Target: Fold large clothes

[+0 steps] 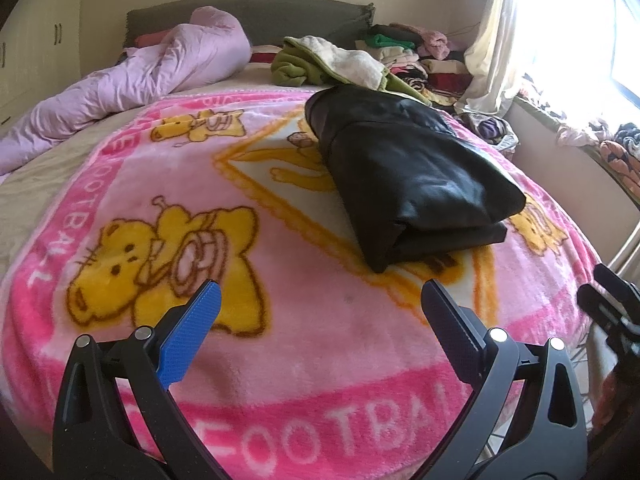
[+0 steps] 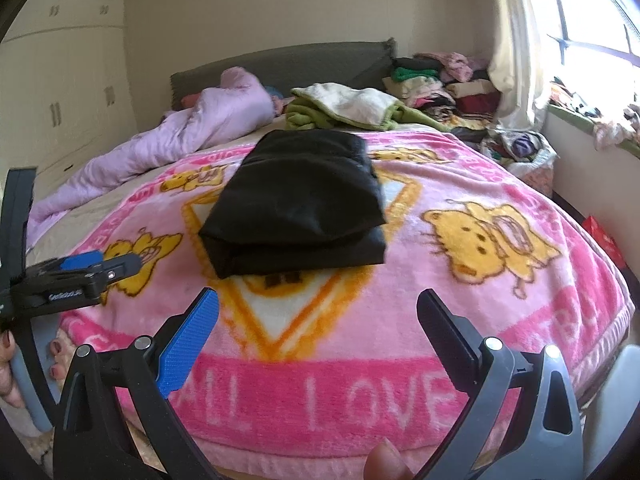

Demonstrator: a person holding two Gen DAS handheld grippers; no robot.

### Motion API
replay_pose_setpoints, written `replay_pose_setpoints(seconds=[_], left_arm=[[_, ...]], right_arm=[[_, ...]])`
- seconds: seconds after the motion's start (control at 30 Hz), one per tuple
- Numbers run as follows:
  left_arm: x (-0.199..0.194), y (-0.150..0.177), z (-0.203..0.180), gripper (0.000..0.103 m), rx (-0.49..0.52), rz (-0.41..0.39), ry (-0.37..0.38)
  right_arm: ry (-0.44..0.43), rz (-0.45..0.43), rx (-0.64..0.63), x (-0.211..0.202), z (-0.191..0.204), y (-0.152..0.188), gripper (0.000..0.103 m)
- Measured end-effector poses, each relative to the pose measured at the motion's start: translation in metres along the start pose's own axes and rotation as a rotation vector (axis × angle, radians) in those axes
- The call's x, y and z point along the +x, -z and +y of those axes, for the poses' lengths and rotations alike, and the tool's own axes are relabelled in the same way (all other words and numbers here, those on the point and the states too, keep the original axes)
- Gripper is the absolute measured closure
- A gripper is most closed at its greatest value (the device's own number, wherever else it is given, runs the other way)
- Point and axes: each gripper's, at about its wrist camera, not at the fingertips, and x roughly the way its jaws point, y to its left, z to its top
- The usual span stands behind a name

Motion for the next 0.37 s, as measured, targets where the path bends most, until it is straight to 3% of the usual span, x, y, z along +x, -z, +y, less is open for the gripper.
replay_pose_setpoints(seconds=[0.1,0.2,0.3,0.37], left_arm=[[-0.001,-0.006,0.019,0.009,-0.055,-0.004,-0.019],[-0.001,-0.023,0.059,0.009,-0.153,0.014,-0.037],[-0.01,-0.049,0.135,0.009,-0.24,-0.014,-0.134],[-0.016,-0.062,0.198,0.009,-0.293,-0.021,-0.255]], right_arm=[[0.063,-0.02,0.05,-0.004,-0.02,0.001,0.004],[0.198,-0.047,0.091,-0.011,-0.056,0.003,0.004],[0.388,-0.061,0.161,-0.022,-0.117,0.008,0.004],[0.528,-0.055,0.238,-0.034,-0.175,0.017,0.004]])
